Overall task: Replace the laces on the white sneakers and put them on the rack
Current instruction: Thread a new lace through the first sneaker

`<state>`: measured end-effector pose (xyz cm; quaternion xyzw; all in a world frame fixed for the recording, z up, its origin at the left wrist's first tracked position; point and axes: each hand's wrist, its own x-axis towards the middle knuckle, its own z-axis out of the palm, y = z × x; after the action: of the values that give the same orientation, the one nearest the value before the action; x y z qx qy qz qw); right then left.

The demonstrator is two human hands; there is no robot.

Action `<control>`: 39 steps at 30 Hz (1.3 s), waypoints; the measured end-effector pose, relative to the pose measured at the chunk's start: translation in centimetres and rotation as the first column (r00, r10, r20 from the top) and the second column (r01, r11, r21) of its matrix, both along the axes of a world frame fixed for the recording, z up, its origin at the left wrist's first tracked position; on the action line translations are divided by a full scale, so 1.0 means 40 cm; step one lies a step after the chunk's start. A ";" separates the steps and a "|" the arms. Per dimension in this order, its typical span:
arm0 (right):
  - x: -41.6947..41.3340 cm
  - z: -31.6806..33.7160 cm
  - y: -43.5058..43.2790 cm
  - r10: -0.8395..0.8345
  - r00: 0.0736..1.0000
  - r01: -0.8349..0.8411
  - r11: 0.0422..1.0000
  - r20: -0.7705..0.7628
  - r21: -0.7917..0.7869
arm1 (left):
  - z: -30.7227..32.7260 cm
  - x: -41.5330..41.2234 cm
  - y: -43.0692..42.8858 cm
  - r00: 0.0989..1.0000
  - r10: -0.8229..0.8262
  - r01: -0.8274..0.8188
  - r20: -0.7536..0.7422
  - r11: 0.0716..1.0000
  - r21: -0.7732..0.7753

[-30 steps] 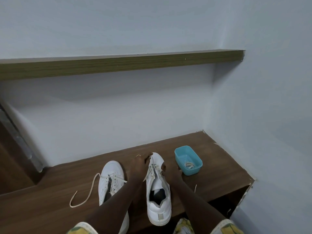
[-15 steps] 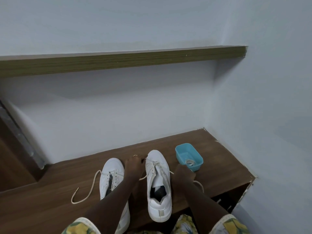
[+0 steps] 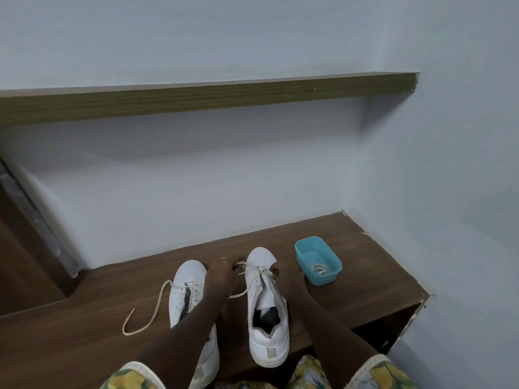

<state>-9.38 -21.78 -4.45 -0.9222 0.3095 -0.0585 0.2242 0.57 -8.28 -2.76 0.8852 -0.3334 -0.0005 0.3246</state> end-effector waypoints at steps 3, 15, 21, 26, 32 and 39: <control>0.001 -0.005 0.004 -0.004 0.999 0.005 1.000 0.045 -0.021 | 0.002 -0.002 0.003 0.999 -0.050 0.050 0.001 0.999 -0.014; -0.072 -0.026 -0.029 -0.327 0.920 0.279 0.934 -0.218 -0.223 | -0.020 -0.005 0.006 1.000 -0.024 0.025 0.013 0.999 -0.046; -0.081 -0.030 -0.043 -0.371 0.898 0.351 0.928 -0.237 -0.126 | -0.052 0.003 0.004 0.995 0.065 -0.060 -0.073 0.996 0.070; -0.028 -0.022 -0.028 -0.137 0.990 0.139 0.989 -0.030 0.049 | -0.071 -0.001 -0.008 0.994 0.030 -0.015 -0.104 0.990 0.143; 0.010 -0.017 0.000 0.011 0.999 -0.011 1.000 0.032 0.004 | -0.083 0.004 -0.031 0.998 -0.064 0.064 -0.010 0.972 0.228; 0.015 -0.017 -0.026 -0.019 1.000 0.020 0.998 0.024 -0.056 | -0.065 -0.002 -0.048 0.963 -0.046 -0.034 0.264 0.957 0.289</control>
<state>-8.79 -22.81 -5.14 -0.9244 0.3139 -0.0800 0.2014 0.49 -10.18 -5.37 0.9141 -0.3732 0.0693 0.1427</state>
